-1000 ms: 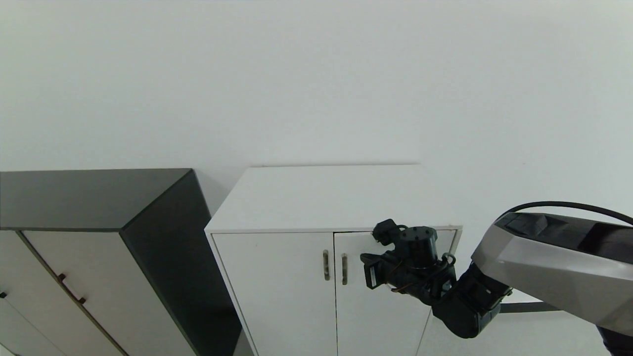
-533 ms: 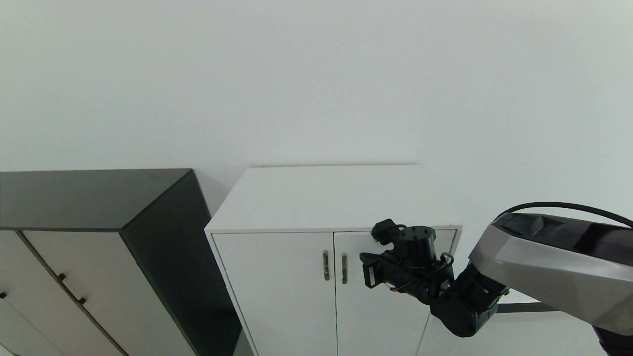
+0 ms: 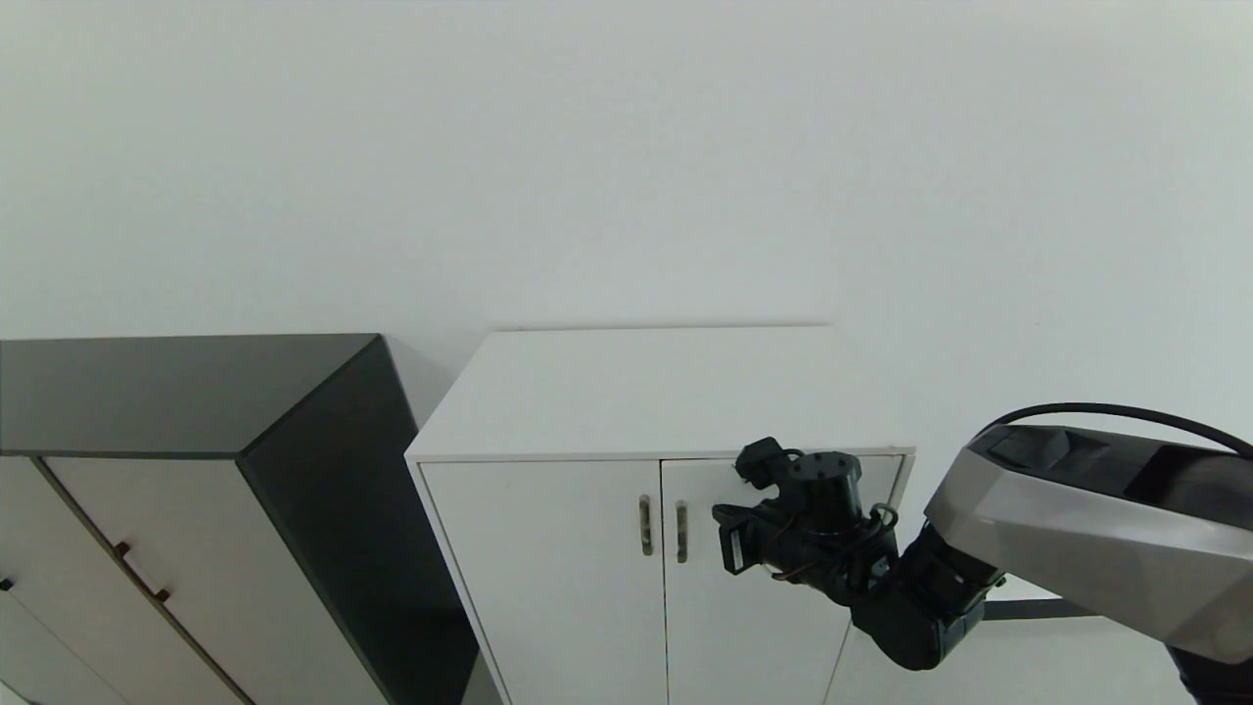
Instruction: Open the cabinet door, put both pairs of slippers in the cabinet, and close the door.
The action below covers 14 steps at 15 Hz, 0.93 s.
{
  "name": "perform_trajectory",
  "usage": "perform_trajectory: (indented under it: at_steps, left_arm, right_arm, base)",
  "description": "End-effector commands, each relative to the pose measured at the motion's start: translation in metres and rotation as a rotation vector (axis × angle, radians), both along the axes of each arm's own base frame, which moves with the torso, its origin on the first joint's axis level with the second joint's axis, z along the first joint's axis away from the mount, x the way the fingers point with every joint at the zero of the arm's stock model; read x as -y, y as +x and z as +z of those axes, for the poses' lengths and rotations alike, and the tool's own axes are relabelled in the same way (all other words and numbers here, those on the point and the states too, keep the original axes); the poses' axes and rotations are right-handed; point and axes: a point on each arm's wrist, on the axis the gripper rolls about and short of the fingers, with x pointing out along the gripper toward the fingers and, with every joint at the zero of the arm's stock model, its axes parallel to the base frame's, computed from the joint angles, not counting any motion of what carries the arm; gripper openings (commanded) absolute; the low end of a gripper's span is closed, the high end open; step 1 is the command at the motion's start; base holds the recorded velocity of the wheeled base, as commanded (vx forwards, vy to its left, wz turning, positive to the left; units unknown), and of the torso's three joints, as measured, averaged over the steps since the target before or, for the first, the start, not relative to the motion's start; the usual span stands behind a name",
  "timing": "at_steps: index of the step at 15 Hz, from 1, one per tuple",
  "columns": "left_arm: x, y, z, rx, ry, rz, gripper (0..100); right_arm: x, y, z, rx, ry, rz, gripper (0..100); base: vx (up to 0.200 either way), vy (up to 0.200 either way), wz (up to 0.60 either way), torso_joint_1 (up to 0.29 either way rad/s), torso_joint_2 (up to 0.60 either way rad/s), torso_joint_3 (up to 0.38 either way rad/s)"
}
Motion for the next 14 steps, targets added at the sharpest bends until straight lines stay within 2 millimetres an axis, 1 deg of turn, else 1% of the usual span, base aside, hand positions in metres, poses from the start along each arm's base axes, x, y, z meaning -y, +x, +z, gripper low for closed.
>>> perform_trajectory:
  at_steps: [1,6,8,9,12,14]
  left_arm:
    - [0.0,0.0,0.0,0.0,0.0,0.0,0]
    - [0.0,0.0,0.0,0.0,0.0,0.0,0]
    - [0.0,0.0,0.0,0.0,0.0,0.0,0]
    - [0.0,0.0,0.0,0.0,-0.002,0.0,0]
    - [0.0,0.0,0.0,0.0,-0.002,0.0,0]
    - [0.0,0.0,0.0,0.0,-0.002,0.0,0]
  right_arm:
    - [0.0,0.0,-0.003,-0.005,-0.003,0.001,0]
    - [0.0,0.001,-0.002,-0.001,-0.001,-0.002,0]
    - [0.001,0.004,-0.002,0.003,0.002,-0.008,0]
    - [0.003,0.007,-0.005,-0.002,-0.002,-0.016,0]
    - [0.003,0.01,-0.008,-0.002,-0.002,-0.02,0]
    - [0.003,0.013,-0.007,0.006,0.003,-0.023,0]
  base:
    - [0.0,0.0,0.0,0.0,0.0,0.0]
    - [0.0,0.0,0.0,0.0,0.0,0.0]
    - [0.0,0.0,0.0,0.0,0.0,0.0]
    - [0.0,0.0,0.0,0.0,0.0,0.0]
    - [0.0,0.0,0.0,0.0,0.0,0.0]
    - [0.0,0.0,0.0,0.0,0.0,0.0]
